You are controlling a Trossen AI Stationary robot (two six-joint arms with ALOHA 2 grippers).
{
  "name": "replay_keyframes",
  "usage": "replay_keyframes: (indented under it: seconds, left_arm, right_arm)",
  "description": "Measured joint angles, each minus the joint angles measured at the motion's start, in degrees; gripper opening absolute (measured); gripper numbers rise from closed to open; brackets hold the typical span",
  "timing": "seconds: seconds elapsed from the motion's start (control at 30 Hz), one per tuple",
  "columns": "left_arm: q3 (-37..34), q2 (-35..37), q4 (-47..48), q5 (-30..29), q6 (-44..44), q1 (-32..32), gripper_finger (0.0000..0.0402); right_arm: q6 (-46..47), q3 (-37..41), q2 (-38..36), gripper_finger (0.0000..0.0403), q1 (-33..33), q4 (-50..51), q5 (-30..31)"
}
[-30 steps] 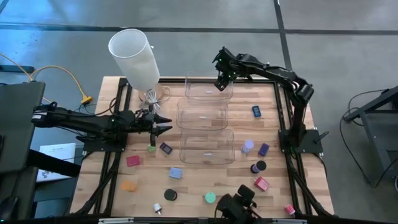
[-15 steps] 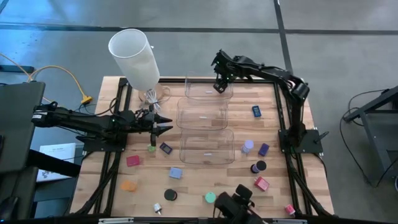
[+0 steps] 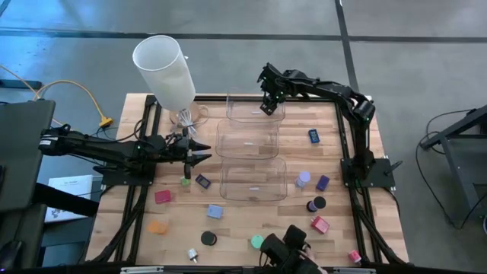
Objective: Pick & Place Office items
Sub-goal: Put the black yellow hourglass into the top transparent bin, then put the left dark blue digital timer into the bottom transparent bin
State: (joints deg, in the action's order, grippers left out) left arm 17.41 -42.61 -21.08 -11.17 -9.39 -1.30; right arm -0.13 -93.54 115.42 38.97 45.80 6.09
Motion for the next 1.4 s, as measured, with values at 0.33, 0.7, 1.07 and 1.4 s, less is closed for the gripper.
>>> replay_keyframes:
  seconds: [0.33,0.7,1.07,1.4]
  left_arm:
    - [0.0,0.0,0.0,0.0,0.0,0.0,0.0143]
    - [0.0,0.0,0.0,0.0,0.0,0.0,0.0143]
    - [0.0,0.0,0.5,1.3,-1.3,0.0,0.0143]
    - [0.0,0.0,0.6,1.9,-5.8,-0.2,0.0143]
  right_arm:
    - [-0.2,0.0,-0.5,0.0249,-1.5,0.3,5.7]
    - [-1.2,0.0,-7.4,0.0250,-4.8,2.3,7.6]
    - [0.4,0.0,-15.6,0.0250,-9.4,12.0,13.3]
    - [8.3,0.0,-20.8,0.0250,-16.1,28.3,10.0]
